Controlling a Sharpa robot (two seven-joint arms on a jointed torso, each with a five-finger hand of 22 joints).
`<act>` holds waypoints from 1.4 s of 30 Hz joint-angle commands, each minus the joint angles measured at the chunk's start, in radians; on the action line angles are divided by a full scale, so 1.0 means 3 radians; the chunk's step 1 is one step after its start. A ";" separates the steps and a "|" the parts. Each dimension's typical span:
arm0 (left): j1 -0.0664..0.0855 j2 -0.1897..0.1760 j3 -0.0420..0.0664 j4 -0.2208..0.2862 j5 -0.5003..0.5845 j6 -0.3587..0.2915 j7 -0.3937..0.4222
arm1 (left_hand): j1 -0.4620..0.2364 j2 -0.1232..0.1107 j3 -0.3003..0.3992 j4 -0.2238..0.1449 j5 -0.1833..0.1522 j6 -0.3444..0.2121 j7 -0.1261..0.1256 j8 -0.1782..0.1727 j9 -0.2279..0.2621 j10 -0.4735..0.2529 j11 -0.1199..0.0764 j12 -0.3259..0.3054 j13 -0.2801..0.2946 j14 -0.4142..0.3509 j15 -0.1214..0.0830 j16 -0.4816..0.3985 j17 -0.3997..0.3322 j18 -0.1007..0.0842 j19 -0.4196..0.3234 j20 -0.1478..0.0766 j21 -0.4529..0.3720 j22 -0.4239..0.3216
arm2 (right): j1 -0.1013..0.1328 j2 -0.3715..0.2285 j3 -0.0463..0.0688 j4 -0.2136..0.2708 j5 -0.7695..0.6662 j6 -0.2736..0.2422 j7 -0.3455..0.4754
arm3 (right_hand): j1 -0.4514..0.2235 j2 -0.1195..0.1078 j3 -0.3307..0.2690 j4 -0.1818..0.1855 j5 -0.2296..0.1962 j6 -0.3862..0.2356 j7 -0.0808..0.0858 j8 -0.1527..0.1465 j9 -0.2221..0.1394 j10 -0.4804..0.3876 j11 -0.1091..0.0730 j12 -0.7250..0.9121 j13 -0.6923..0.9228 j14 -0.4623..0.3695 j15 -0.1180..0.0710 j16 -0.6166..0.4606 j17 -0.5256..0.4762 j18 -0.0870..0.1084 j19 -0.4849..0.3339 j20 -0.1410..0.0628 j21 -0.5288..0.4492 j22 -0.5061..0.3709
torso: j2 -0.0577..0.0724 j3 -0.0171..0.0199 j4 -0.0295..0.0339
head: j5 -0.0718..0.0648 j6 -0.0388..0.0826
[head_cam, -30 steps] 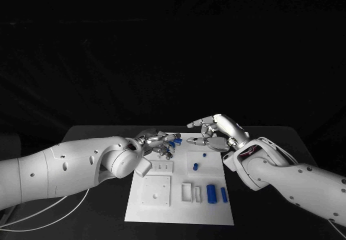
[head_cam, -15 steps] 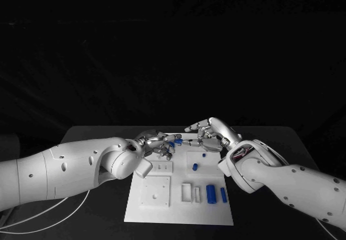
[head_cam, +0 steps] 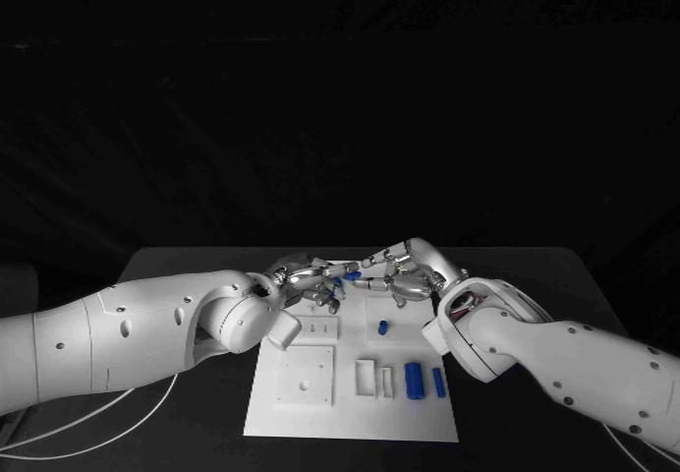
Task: Assemble the parts on the task board
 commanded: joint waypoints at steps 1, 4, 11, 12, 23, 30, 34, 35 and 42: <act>0.0003 0.0008 0.0002 0.0015 0.0001 -0.0006 0.0069 | 0.0028 0.0012 0.0267 -0.0293 -0.0010 0.0201 -0.0186 0.0010 -0.0009 0.0050 -0.0016 -0.0016 0.0005 -0.0002 -0.0009 0.0021 -0.0006 -0.0028 -0.0028 -0.0004 0.0029 0.0066 | -0.0004 0.0017 0.0000 0.0005 0.0086 0.0104 -0.0078 | -0.0016 0.0008 -0.0002 0.0012 -0.0017 0.0008 -0.0009 0.0000 0.0004 -0.0018 0.0000 0.0016 0.0003 0.0001 0.0007 0.0014 0.0005 0.0043 0.0148 -0.0005 0.0019 -0.0003 | 0.0000 -0.0001 0.0003 | -0.0001 -0.0006; 0.0003 0.0011 0.0002 0.0018 -0.0003 0.0003 0.0066 | 0.0026 0.0014 0.0266 -0.0292 -0.0017 0.0200 -0.0186 0.0010 -0.0012 0.0049 -0.0015 -0.0018 0.0005 -0.0003 -0.0009 0.0022 -0.0007 -0.0027 -0.0030 -0.0003 0.0034 0.0066 | -0.0005 0.0028 0.0000 0.0007 0.0087 0.0099 -0.0066 | -0.0010 0.0023 -0.0003 0.0008 -0.0020 0.0022 -0.0012 0.0002 0.0006 -0.0009 -0.0002 0.0027 0.0009 0.0004 0.0006 0.0022 0.0010 0.0041 0.0150 -0.0005 0.0032 -0.0001 | 0.0000 -0.0002 0.0002 | 0.0000 -0.0010; 0.0003 0.0017 0.0002 0.0019 -0.0010 0.0024 0.0063 | 0.0027 0.0016 0.0266 -0.0292 -0.0020 0.0200 -0.0185 0.0010 -0.0015 0.0049 -0.0015 -0.0019 0.0006 -0.0003 -0.0009 0.0023 -0.0007 -0.0026 -0.0032 -0.0003 0.0038 0.0065 | -0.0006 0.0043 0.0000 0.0005 0.0098 0.0044 -0.0019 | -0.0009 0.0102 0.0182 -0.0105 -0.0012 0.0129 -0.0034 -0.0004 -0.0012 0.0032 -0.0026 0.0064 0.0026 0.0032 -0.0014 0.0074 0.0047 0.0015 0.0157 -0.0026 0.0152 0.0021 | 0.0000 -0.0002 0.0003 | 0.0002 -0.0017; 0.0003 0.0018 0.0002 0.0020 -0.0011 0.0027 0.0062 | 0.0027 0.0016 0.0266 -0.0292 -0.0020 0.0200 -0.0185 0.0010 -0.0015 0.0049 -0.0015 -0.0019 0.0006 -0.0003 -0.0009 0.0023 -0.0007 -0.0026 -0.0032 -0.0003 0.0038 0.0065 | -0.0006 0.0045 0.0000 0.0004 0.0100 0.0038 -0.0014 | -0.0014 0.0109 0.0241 -0.0135 -0.0014 0.0142 -0.0040 -0.0003 -0.0016 0.0036 -0.0029 0.0067 0.0028 0.0036 -0.0017 0.0076 0.0050 0.0011 0.0156 -0.0030 0.0166 0.0022 | 0.0000 -0.0002 0.0003 | 0.0002 -0.0017; 0.0003 0.0028 0.0002 0.0022 -0.0058 0.0091 0.0028 | 0.0022 0.0025 0.0265 -0.0288 -0.0029 0.0193 -0.0182 0.0009 -0.0025 0.0039 -0.0010 -0.0032 0.0003 -0.0010 -0.0005 0.0018 -0.0012 -0.0025 -0.0042 0.0000 0.0045 0.0063 | -0.0006 0.0076 0.0000 -0.0015 0.0106 0.0013 -0.0001 | -0.0095 0.0113 0.1025 -0.0403 -0.0136 0.0276 -0.0057 -0.0003 -0.0025 0.0043 -0.0056 0.0082 0.0056 0.0043 -0.0038 0.0090 0.0075 -0.0016 0.0153 -0.0053 0.0234 0.0033 | 0.0000 -0.0002 0.0002 | -0.0001 -0.0025; 0.0003 0.0036 0.0002 0.0019 -0.0078 0.0124 0.0014 | 0.0024 0.0027 0.0265 -0.0289 -0.0037 0.0190 -0.0181 0.0009 -0.0030 0.0039 -0.0009 -0.0037 0.0000 -0.0010 -0.0004 0.0017 -0.0013 -0.0024 -0.0043 0.0002 0.0049 0.0063 | -0.0006 0.0091 0.0000 -0.0031 0.0096 -0.0001 0.0002 | -0.0170 0.0067 0.1292 -0.0486 -0.0117 0.0307 -0.0065 0.0000 -0.0020 0.0053 -0.0062 0.0089 0.0067 0.0050 -0.0042 0.0098 0.0088 -0.0021 0.0153 -0.0058 0.0256 0.0047 | 0.0001 -0.0002 0.0002 | -0.0002 -0.0026; 0.0003 0.0040 0.0002 0.0020 -0.0081 0.0134 0.0008 | 0.0024 0.0027 0.0265 -0.0289 -0.0037 0.0190 -0.0181 0.0009 -0.0030 0.0039 -0.0009 -0.0037 0.0000 -0.0010 -0.0004 0.0017 -0.0013 -0.0024 -0.0043 0.0002 0.0049 0.0063 | -0.0006 0.0095 0.0000 -0.0033 0.0096 -0.0019 0.0009 | -0.0162 0.0082 0.1314 -0.0498 -0.0120 0.0345 -0.0077 -0.0001 -0.0015 0.0073 -0.0073 0.0107 0.0079 0.0065 -0.0050 0.0125 0.0107 -0.0027 0.0160 -0.0064 0.0304 0.0063 | 0.0001 -0.0001 0.0002 | -0.0001 -0.0030; 0.0003 0.0040 0.0002 0.0020 -0.0082 0.0136 0.0005 | 0.0024 0.0027 0.0265 -0.0289 -0.0037 0.0190 -0.0181 0.0009 -0.0030 0.0039 -0.0009 -0.0037 0.0000 -0.0010 -0.0004 0.0017 -0.0013 -0.0024 -0.0043 0.0002 0.0049 0.0063 | -0.0006 0.0095 0.0000 -0.0034 0.0095 -0.0026 0.0012 | -0.0163 0.0091 0.1328 -0.0502 -0.0124 0.0368 -0.0084 0.0001 -0.0012 0.0078 -0.0077 0.0111 0.0083 0.0068 -0.0053 0.0131 0.0111 -0.0030 0.0160 -0.0066 0.0311 0.0066 | 0.0000 -0.0001 0.0002 | -0.0001 -0.0031; 0.0003 0.0038 0.0002 0.0013 -0.0136 0.0175 0.0006 | 0.0029 0.0020 0.0263 -0.0299 -0.0041 0.0178 -0.0174 0.0007 -0.0079 0.0034 -0.0004 -0.0054 -0.0006 -0.0016 0.0000 0.0022 -0.0013 -0.0020 -0.0057 0.0006 0.0059 0.0063 | -0.0007 0.0093 0.0000 -0.0037 0.0094 -0.0075 0.0041 | -0.0192 0.0141 0.1419 -0.0513 -0.0126 0.0507 -0.0120 0.0001 0.0014 0.0096 -0.0101 0.0106 0.0091 0.0074 -0.0072 0.0142 0.0129 -0.0048 0.0161 -0.0086 0.0342 0.0072 | 0.0000 -0.0001 0.0003 | 0.0002 -0.0028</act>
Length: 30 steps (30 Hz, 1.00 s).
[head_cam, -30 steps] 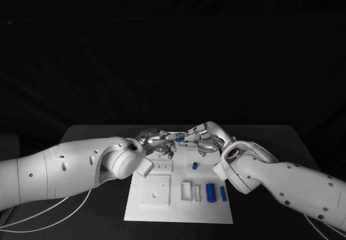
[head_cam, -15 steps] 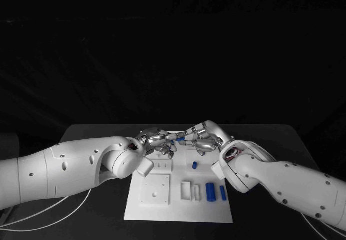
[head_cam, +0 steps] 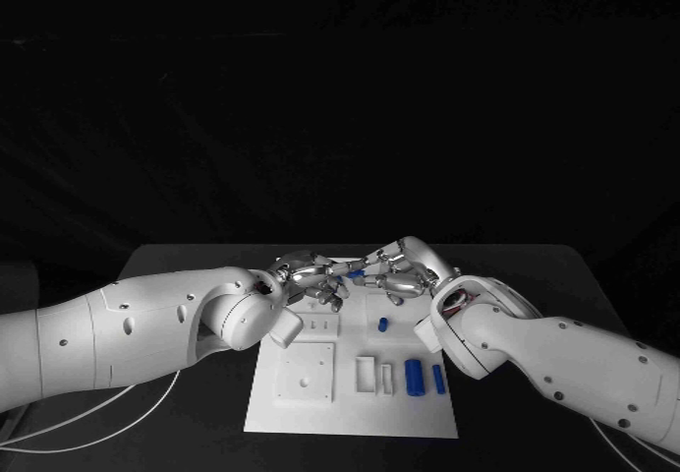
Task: Assemble the parts on the task board
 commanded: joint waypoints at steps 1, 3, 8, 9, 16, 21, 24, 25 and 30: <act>0.0002 0.0012 0.0001 0.0014 -0.0092 0.0147 0.0016 | 0.0014 0.0005 0.0270 -0.0290 -0.0003 0.0189 -0.0161 0.0007 -0.0079 0.0034 -0.0005 -0.0016 -0.0006 -0.0014 -0.0004 0.0011 -0.0003 -0.0018 -0.0031 0.0003 0.0022 0.0062 | -0.0001 0.0003 0.0002 -0.0005 -0.0003 -0.0068 0.0056 | -0.0005 0.0051 0.0050 -0.0010 0.0029 0.0053 -0.0013 0.0021 0.0035 0.0006 -0.0026 0.0012 0.0008 0.0020 -0.0020 0.0012 0.0010 -0.0048 0.0152 -0.0030 0.0024 0.0036 | 0.0000 0.0000 0.0001 | -0.0001 0.0002; 0.0002 0.0011 0.0001 0.0011 -0.0113 0.0162 0.0014 | 0.0012 0.0000 0.0263 -0.0290 -0.0009 0.0190 -0.0158 0.0007 -0.0126 0.0028 -0.0001 -0.0024 -0.0009 -0.0017 -0.0003 0.0011 -0.0004 -0.0017 -0.0035 0.0005 0.0026 0.0061 | -0.0001 0.0002 0.0002 -0.0006 0.0002 -0.0069 0.0064 | -0.0015 0.0051 0.0078 -0.0023 0.0119 0.0074 -0.0016 0.0021 0.0042 0.0011 -0.0029 0.0009 0.0009 0.0021 -0.0024 0.0016 0.0015 -0.0053 0.0152 -0.0034 0.0033 0.0038 | 0.0000 0.0000 0.0001 | -0.0001 0.0002; 0.0002 0.0005 0.0001 0.0004 -0.0146 0.0201 0.0005 | 0.0004 -0.0029 0.0229 -0.0287 -0.0018 0.0163 -0.0150 0.0007 -0.0203 0.0015 0.0008 -0.0059 -0.0032 -0.0023 0.0004 0.0018 -0.0003 -0.0015 -0.0043 0.0012 0.0031 0.0061 | -0.0003 -0.0001 0.0002 -0.0009 0.0024 -0.0069 0.0099 | -0.0035 0.0057 0.0123 -0.0053 0.0162 0.0108 -0.0022 0.0021 0.0059 0.0034 -0.0033 0.0019 0.0021 0.0025 -0.0029 0.0033 0.0034 -0.0059 0.0153 -0.0041 0.0059 0.0044 | 0.0001 -0.0001 0.0003 | -0.0003 -0.0004; 0.0002 0.0004 0.0001 0.0001 -0.0150 0.0207 0.0004 | -0.0004 -0.0046 0.0211 -0.0285 -0.0015 0.0160 -0.0152 0.0008 -0.0215 0.0015 0.0008 -0.0064 -0.0036 -0.0022 0.0005 0.0021 -0.0002 -0.0015 -0.0044 0.0013 0.0032 0.0060 | -0.0003 -0.0002 0.0002 -0.0010 0.0029 -0.0070 0.0105 | -0.0049 0.0061 0.0132 -0.0064 0.0164 0.0113 -0.0024 0.0020 0.0066 0.0043 -0.0035 0.0023 0.0028 0.0026 -0.0031 0.0040 0.0044 -0.0061 0.0153 -0.0043 0.0069 0.0047 | 0.0000 -0.0001 0.0001 | -0.0003 -0.0005; 0.0002 -0.0002 0.0001 -0.0007 -0.0160 0.0236 -0.0011 | -0.0052 -0.0112 0.0122 -0.0256 -0.0013 0.0154 -0.0160 0.0008 -0.0262 0.0012 0.0010 -0.0087 -0.0054 -0.0029 0.0007 0.0028 -0.0002 -0.0017 -0.0047 0.0016 0.0031 0.0057 | -0.0004 -0.0006 0.0002 -0.0020 0.0042 -0.0049 0.0122 | -0.0063 0.0070 0.0140 -0.0083 0.0189 0.0124 -0.0027 0.0021 0.0079 0.0056 -0.0038 0.0029 0.0046 0.0029 -0.0033 0.0051 0.0061 -0.0064 0.0153 -0.0045 0.0100 0.0055 | 0.0000 -0.0002 0.0001 | -0.0005 -0.0008; 0.0002 -0.0008 0.0001 -0.0017 -0.0162 0.0259 -0.0026 | -0.0132 -0.0170 0.0021 -0.0190 -0.0013 0.0139 -0.0164 0.0007 -0.0308 -0.0006 0.0013 -0.0100 -0.0064 -0.0034 0.0010 0.0033 -0.0003 -0.0019 -0.0046 0.0020 0.0024 0.0054 | -0.0005 -0.0011 0.0002 -0.0029 0.0048 0.0002 0.0147 | -0.0067 0.0069 0.0135 -0.0085 0.0192 0.0126 -0.0028 0.0020 0.0081 0.0059 -0.0038 0.0030 0.0050 0.0028 -0.0033 0.0050 0.0062 -0.0065 0.0153 -0.0045 0.0104 0.0056 | 0.0000 -0.0001 0.0001 | -0.0005 -0.0011; 0.0002 -0.0013 0.0001 -0.0030 -0.0162 0.0276 -0.0034 | -0.0176 -0.0168 -0.0019 -0.0140 -0.0005 0.0132 -0.0160 0.0007 -0.0338 -0.0018 0.0018 -0.0099 -0.0063 -0.0035 0.0013 0.0035 -0.0005 -0.0018 -0.0043 0.0022 0.0018 0.0052 | -0.0005 -0.0014 0.0002 -0.0036 0.0064 0.0034 0.0189 | -0.0063 0.0077 0.0114 -0.0089 0.0195 0.0126 -0.0029 0.0020 0.0086 0.0058 -0.0039 0.0025 0.0055 0.0027 -0.0033 0.0045 0.0064 -0.0066 0.0151 -0.0046 0.0115 0.0058 | -0.0001 -0.0001 0.0000 | -0.0004 -0.0011; 0.0002 -0.0014 0.0001 -0.0034 -0.0162 0.0282 -0.0034 | -0.0199 -0.0170 -0.0031 -0.0124 -0.0001 0.0129 -0.0157 0.0007 -0.0343 -0.0022 0.0019 -0.0099 -0.0063 -0.0035 0.0015 0.0036 -0.0005 -0.0018 -0.0042 0.0023 0.0017 0.0052 | -0.0005 -0.0015 0.0002 -0.0038 0.0068 0.0043 0.0199 | -0.0063 0.0078 0.0109 -0.0089 0.0196 0.0126 -0.0029 0.0020 0.0087 0.0058 -0.0039 0.0025 0.0056 0.0027 -0.0033 0.0045 0.0065 -0.0066 0.0151 -0.0046 0.0115 0.0058 | -0.0001 -0.0001 0.0000 | -0.0004 -0.0011; 0.0002 -0.0021 0.0002 -0.0055 -0.0177 0.0331 -0.0048 | -0.0303 -0.0233 -0.0125 -0.0065 0.0028 0.0121 -0.0156 0.0016 -0.0321 -0.0059 0.0026 -0.0095 -0.0057 -0.0051 0.0023 0.0049 0.0001 -0.0020 -0.0051 0.0031 0.0005 0.0053 | -0.0005 -0.0021 0.0002 -0.0049 0.0090 0.0089 0.0250 | -0.0058 0.0094 0.0057 -0.0096 0.0201 0.0126 -0.0031 0.0019 0.0095 0.0062 -0.0040 0.0018 0.0069 0.0031 -0.0034 0.0044 0.0075 -0.0067 0.0152 -0.0046 0.0133 0.0067 | 0.0000 -0.0001 -0.0001 | -0.0005 -0.0018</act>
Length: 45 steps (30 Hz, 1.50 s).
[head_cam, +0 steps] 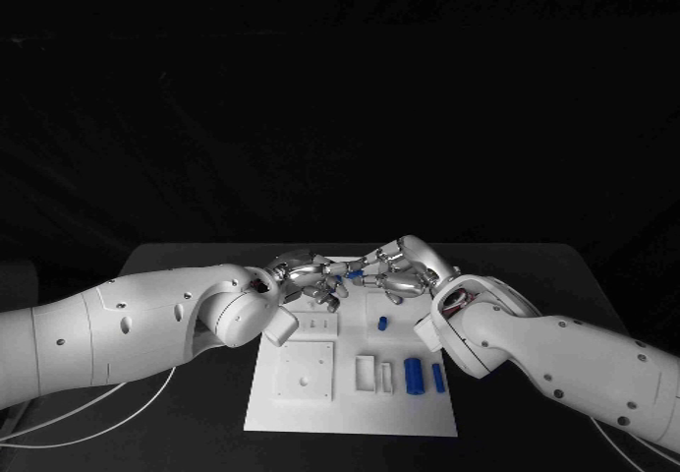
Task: Assemble the parts on the task board
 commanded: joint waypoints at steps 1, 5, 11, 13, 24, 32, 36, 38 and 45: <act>-0.0001 -0.0003 -0.0001 0.0000 -0.0053 0.0175 -0.0028 | -0.0064 -0.0023 -0.0060 0.0020 0.0041 0.0001 -0.0029 0.0029 0.0061 -0.0020 0.0017 -0.0002 0.0008 -0.0033 0.0002 0.0032 0.0004 -0.0021 -0.0027 0.0008 -0.0008 0.0057 | 0.0002 -0.0014 0.0006 -0.0024 0.0040 0.0049 0.0090 | 0.0015 0.0056 -0.0029 0.0000 0.0016 0.0078 -0.0037 0.0012 0.0094 0.0015 -0.0014 0.0006 0.0006 0.0008 -0.0012 0.0006 0.0004 -0.0047 0.0148 -0.0020 0.0017 0.0068 | 0.0000 0.0001 -0.0002 | 0.0001 -0.0008; -0.0002 -0.0007 -0.0001 -0.0013 -0.0059 0.0198 -0.0046 | -0.0102 -0.0034 -0.0109 0.0040 0.0062 -0.0026 -0.0027 0.0031 0.0223 -0.0051 0.0018 0.0035 0.0029 -0.0048 0.0003 0.0069 0.0012 -0.0021 -0.0032 0.0010 -0.0005 0.0060 | 0.0002 -0.0019 0.0006 -0.0026 0.0051 0.0064 0.0106 | 0.0015 0.0060 -0.0038 -0.0001 0.0019 0.0080 -0.0037 0.0013 0.0096 0.0019 -0.0014 0.0012 0.0013 0.0009 -0.0012 0.0006 0.0006 -0.0048 0.0149 -0.0020 0.0030 0.0072 | 0.0002 0.0002 -0.0001 | 0.0002 -0.0009; -0.0002 -0.0015 -0.0001 -0.0031 -0.0055 0.0204 -0.0064 | -0.0114 -0.0050 -0.0137 0.0038 0.0074 -0.0062 -0.0044 0.0032 0.0580 -0.0093 0.0014 0.0108 0.0079 -0.0058 -0.0001 0.0092 0.0000 -0.0023 -0.0037 0.0007 0.0007 0.0060 | 0.0001 -0.0028 0.0006 -0.0026 0.0075 0.0091 0.0121 | 0.0017 0.0066 -0.0046 -0.0003 0.0014 0.0076 -0.0036 0.0012 0.0096 0.0016 -0.0014 0.0006 0.0014 0.0007 -0.0012 0.0001 0.0006 -0.0048 0.0149 -0.0020 0.0047 0.0076 | 0.0000 0.0002 0.0000 | 0.0003 -0.0013; -0.0002 -0.0017 -0.0001 -0.0036 -0.0054 0.0206 -0.0068 | -0.0113 -0.0055 -0.0132 0.0033 0.0083 -0.0073 -0.0054 0.0031 0.0773 -0.0112 0.0010 0.0149 0.0105 -0.0059 -0.0004 0.0107 -0.0002 -0.0025 -0.0038 0.0005 0.0012 0.0060 | 0.0001 -0.0033 0.0006 -0.0025 0.0080 0.0099 0.0124 | 0.0017 0.0065 -0.0051 -0.0003 0.0015 0.0077 -0.0036 0.0013 0.0097 0.0017 -0.0014 0.0009 0.0017 0.0008 -0.0011 0.0002 0.0007 -0.0049 0.0150 -0.0019 0.0059 0.0080 | 0.0001 0.0003 -0.0001 | 0.0003 -0.0016; -0.0002 -0.0026 -0.0001 -0.0060 -0.0032 0.0217 -0.0077 | -0.0106 -0.0062 -0.0090 0.0015 0.0113 -0.0098 -0.0058 0.0025 0.0959 -0.0140 0.0009 0.0191 0.0124 -0.0067 -0.0005 0.0118 -0.0013 -0.0027 -0.0044 0.0003 0.0020 0.0059 | -0.0004 -0.0058 0.0006 -0.0007 0.0104 0.0199 0.0155 | 0.0020 0.0075 -0.0094 -0.0002 0.0018 0.0076 -0.0038 0.0012 0.0098 0.0015 -0.0014 0.0006 0.0026 0.0008 -0.0011 -0.0004 0.0011 -0.0049 0.0149 -0.0018 0.0069 0.0090 | 0.0001 0.0002 -0.0001 | 0.0005 -0.0023; -0.0002 -0.0025 -0.0001 -0.0076 -0.0012 0.0217 -0.0094 | -0.0120 -0.0062 -0.0063 0.0000 0.0113 -0.0123 -0.0045 0.0022 0.0889 -0.0163 0.0017 0.0199 0.0123 -0.0071 0.0002 0.0123 -0.0018 -0.0022 -0.0047 0.0009 0.0022 0.0059 | -0.0013 -0.0073 0.0006 0.0028 0.0122 0.0303 0.0177 | 0.0033 0.0104 -0.0174 -0.0002 0.0021 0.0070 -0.0039 0.0012 0.0098 0.0011 -0.0013 -0.0001 0.0036 0.0007 -0.0010 -0.0013 0.0017 -0.0048 0.0150 -0.0018 0.0071 0.0102 | 0.0001 0.0002 -0.0001 | 0.0008 -0.0029; -0.0002 -0.0020 -0.0001 -0.0081 -0.0017 0.0227 -0.0119 | -0.0138 -0.0067 -0.0077 0.0012 0.0082 -0.0126 -0.0041 0.0022 0.0862 -0.0170 0.0020 0.0200 0.0122 -0.0071 0.0004 0.0127 -0.0018 -0.0019 -0.0047 0.0012 0.0023 0.0059 | -0.0017 -0.0077 0.0006 0.0041 0.0124 0.0319 0.0175 | 0.0033 0.0104 -0.0174 -0.0002 0.0021 0.0070 -0.0039 0.0012 0.0098 0.0011 -0.0013 -0.0001 0.0036 0.0007 -0.0010 -0.0013 0.0017 -0.0048 0.0150 -0.0018 0.0071 0.0102 | 0.0001 0.0002 0.0000 | 0.0009 -0.0032; -0.0002 -0.0017 -0.0001 -0.0084 -0.0023 0.0237 -0.0136 | -0.0154 -0.0074 -0.0101 0.0027 0.0039 -0.0127 -0.0037 0.0022 0.0846 -0.0175 0.0022 0.0201 0.0122 -0.0074 0.0006 0.0127 -0.0020 -0.0018 -0.0048 0.0014 0.0023 0.0058 | -0.0018 -0.0078 0.0006 0.0048 0.0124 0.0323 0.0176 | 0.0035 0.0109 -0.0182 -0.0003 0.0019 0.0070 -0.0040 0.0012 0.0098 0.0011 -0.0014 -0.0004 0.0035 0.0008 -0.0010 -0.0011 0.0019 -0.0047 0.0150 -0.0017 0.0068 0.0103 | 0.0001 0.0002 0.0000 | 0.0011 -0.0033; -0.0002 -0.0009 -0.0001 -0.0090 -0.0039 0.0298 -0.0185 | -0.0157 -0.0076 -0.0184 0.0083 -0.0038 -0.0138 -0.0024 0.0021 0.0797 -0.0200 0.0034 0.0196 0.0115 -0.0080 0.0014 0.0130 -0.0024 -0.0013 -0.0050 0.0022 0.0019 0.0058 | -0.0021 -0.0076 0.0006 0.0052 0.0126 0.0340 0.0179 | 0.0035 0.0110 -0.0183 -0.0004 0.0019 0.0070 -0.0040 0.0012 0.0098 0.0011 -0.0014 -0.0004 0.0035 0.0008 -0.0010 -0.0011 0.0019 -0.0047 0.0150 -0.0017 0.0068 0.0103 | 0.0001 0.0000 0.0001 | 0.0007 -0.0037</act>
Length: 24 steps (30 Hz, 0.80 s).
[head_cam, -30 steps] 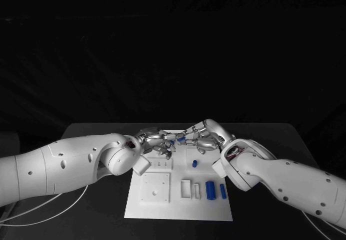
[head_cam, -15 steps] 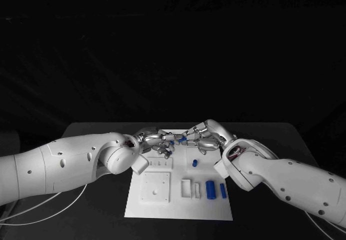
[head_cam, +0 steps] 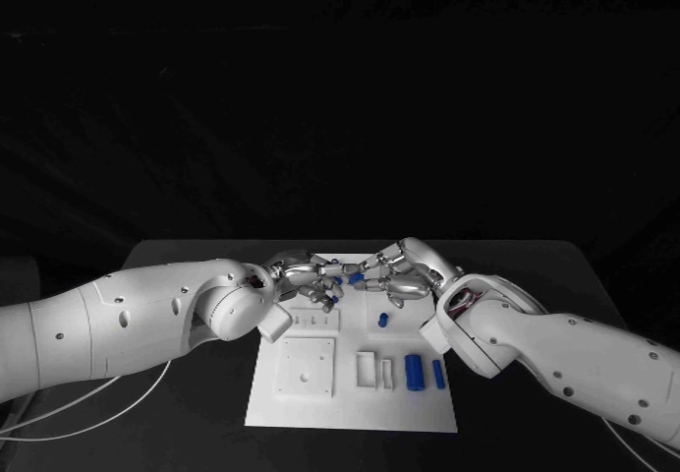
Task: Assemble the parts on the task board
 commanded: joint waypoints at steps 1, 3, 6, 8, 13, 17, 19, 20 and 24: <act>0.0001 0.0011 0.0001 0.0004 -0.0008 0.0111 -0.0054 | -0.0014 0.0001 -0.0040 0.0018 -0.0023 -0.0017 0.0009 -0.0016 -0.0017 -0.0024 0.0008 -0.0001 -0.0009 -0.0025 0.0009 0.0021 -0.0004 -0.0011 -0.0015 0.0013 0.0005 0.0056 | -0.0003 0.0004 0.0002 0.0010 0.0011 0.0089 0.0061 | -0.0004 0.0033 -0.0021 0.0002 0.0006 0.0064 -0.0044 0.0023 0.0100 0.0012 -0.0016 -0.0004 0.0002 0.0009 -0.0011 -0.0011 0.0003 -0.0046 0.0150 -0.0018 0.0017 0.0101 | 0.0000 0.0000 0.0001 | -0.0003 -0.0004; 0.0000 0.0012 0.0001 0.0004 -0.0010 0.0135 -0.0062 | -0.0009 0.0008 -0.0056 0.0036 -0.0030 -0.0020 0.0012 -0.0018 -0.0028 -0.0028 0.0011 -0.0008 -0.0015 -0.0030 0.0010 0.0020 -0.0006 -0.0010 -0.0015 0.0014 0.0005 0.0056 | -0.0003 0.0006 0.0002 0.0006 0.0011 0.0087 0.0053 | -0.0004 0.0033 -0.0021 0.0002 0.0006 0.0064 -0.0044 0.0023 0.0100 0.0012 -0.0016 -0.0004 0.0002 0.0009 -0.0011 -0.0011 0.0003 -0.0046 0.0150 -0.0018 0.0017 0.0101 | 0.0000 0.0000 0.0000 | -0.0003 -0.0006; 0.0000 0.0013 0.0001 0.0005 -0.0013 0.0183 -0.0073 | 0.0020 0.0026 -0.0052 0.0037 -0.0015 -0.0020 0.0014 -0.0018 -0.0075 -0.0020 0.0014 -0.0039 -0.0039 -0.0034 0.0013 0.0026 -0.0006 -0.0008 -0.0020 0.0018 0.0005 0.0058 | -0.0003 0.0007 0.0002 -0.0005 0.0010 0.0076 0.0039 | -0.0004 0.0033 -0.0021 0.0002 0.0006 0.0064 -0.0044 0.0023 0.0100 0.0012 -0.0016 -0.0004 0.0002 0.0009 -0.0011 -0.0011 0.0003 -0.0046 0.0150 -0.0018 0.0017 0.0101 | 0.0000 0.0000 0.0001 | -0.0006 -0.0005; 0.0000 0.0013 0.0001 0.0006 -0.0015 0.0210 -0.0077 | 0.0032 0.0031 -0.0048 0.0032 -0.0001 -0.0015 0.0012 -0.0016 -0.0084 -0.0014 0.0012 -0.0044 -0.0044 -0.0033 0.0012 0.0029 -0.0006 -0.0008 -0.0019 0.0018 0.0006 0.0059 | -0.0003 0.0008 0.0002 -0.0012 0.0008 0.0066 0.0032 | -0.0004 0.0034 -0.0023 0.0001 0.0008 0.0063 -0.0044 0.0023 0.0100 0.0012 -0.0016 -0.0004 0.0002 0.0009 -0.0011 -0.0011 0.0004 -0.0046 0.0151 -0.0018 0.0017 0.0101 | 0.0000 0.0000 0.0002 | -0.0005 -0.0006; 0.0000 0.0010 0.0001 0.0007 -0.0016 0.0269 -0.0081 | 0.0054 0.0044 -0.0025 0.0011 0.0053 0.0003 0.0004 -0.0016 -0.0098 0.0002 0.0007 -0.0053 -0.0052 -0.0036 0.0009 0.0036 -0.0005 -0.0011 -0.0023 0.0014 0.0010 0.0059 | -0.0003 0.0008 0.0002 -0.0024 0.0005 0.0056 0.0023 | -0.0003 0.0037 -0.0032 -0.0004 0.0014 0.0062 -0.0043 0.0023 0.0099 0.0011 -0.0016 -0.0008 0.0003 0.0010 -0.0010 -0.0012 0.0006 -0.0045 0.0152 -0.0018 0.0017 0.0104 | 0.0000 0.0000 0.0001 | -0.0006 -0.0008; 0.0000 0.0004 0.0001 0.0018 -0.0018 0.0285 -0.0077 | 0.0089 0.0049 0.0024 -0.0035 0.0157 -0.0005 0.0003 -0.0016 -0.0106 0.0004 0.0007 -0.0068 -0.0062 -0.0039 0.0007 0.0038 -0.0006 -0.0013 -0.0027 0.0011 0.0013 0.0059 | -0.0003 0.0009 0.0002 -0.0032 0.0004 0.0071 0.0020 | -0.0003 0.0037 -0.0032 -0.0004 0.0014 0.0062 -0.0043 0.0023 0.0099 0.0011 -0.0016 -0.0008 0.0003 0.0010 -0.0010 -0.0012 0.0006 -0.0045 0.0152 -0.0018 0.0017 0.0104 | 0.0000 0.0000 0.0001 | -0.0007 -0.0010; 0.0000 0.0001 0.0001 0.0024 -0.0019 0.0285 -0.0072 | 0.0105 0.0059 0.0065 -0.0059 0.0215 -0.0015 0.0004 -0.0016 -0.0107 0.0006 0.0007 -0.0078 -0.0070 -0.0037 0.0007 0.0037 -0.0008 -0.0012 -0.0026 0.0011 0.0016 0.0059 | -0.0003 0.0009 0.0002 -0.0034 0.0004 0.0083 0.0020 | -0.0003 0.0037 -0.0032 -0.0004 0.0014 0.0062 -0.0043 0.0023 0.0099 0.0011 -0.0016 -0.0008 0.0003 0.0010 -0.0010 -0.0012 0.0006 -0.0045 0.0152 -0.0018 0.0017 0.0104 | 0.0000 0.0000 0.0000 | -0.0008 -0.0011; 0.0000 0.0000 0.0001 0.0028 -0.0019 0.0285 -0.0068 | 0.0093 0.0054 0.0106 -0.0081 0.0229 -0.0022 0.0005 -0.0015 -0.0104 0.0012 0.0008 -0.0090 -0.0079 -0.0037 0.0008 0.0036 -0.0010 -0.0012 -0.0027 0.0011 0.0018 0.0059 | -0.0003 0.0009 0.0002 -0.0036 0.0003 0.0089 0.0020 | -0.0003 0.0037 -0.0032 -0.0004 0.0014 0.0062 -0.0043 0.0023 0.0099 0.0011 -0.0016 -0.0008 0.0003 0.0010 -0.0010 -0.0012 0.0006 -0.0045 0.0152 -0.0018 0.0017 0.0104 | 0.0000 0.0001 0.0000 | -0.0009 -0.0012; 0.0000 -0.0004 0.0002 0.0032 -0.0011 0.0282 -0.0055 | 0.0079 0.0052 0.0227 -0.0156 0.0271 -0.0030 0.0004 -0.0013 -0.0066 0.0025 0.0007 -0.0105 -0.0090 -0.0035 0.0006 0.0038 -0.0011 -0.0010 -0.0028 0.0010 0.0023 0.0059 | -0.0003 0.0011 0.0002 -0.0041 0.0003 0.0117 0.0023 | -0.0006 0.0038 -0.0032 -0.0005 0.0016 0.0063 -0.0043 0.0023 0.0099 0.0012 -0.0015 -0.0006 0.0005 0.0010 -0.0010 -0.0014 0.0007 -0.0046 0.0152 -0.0018 0.0020 0.0106 | 0.0001 0.0001 0.0000 | -0.0009 -0.0015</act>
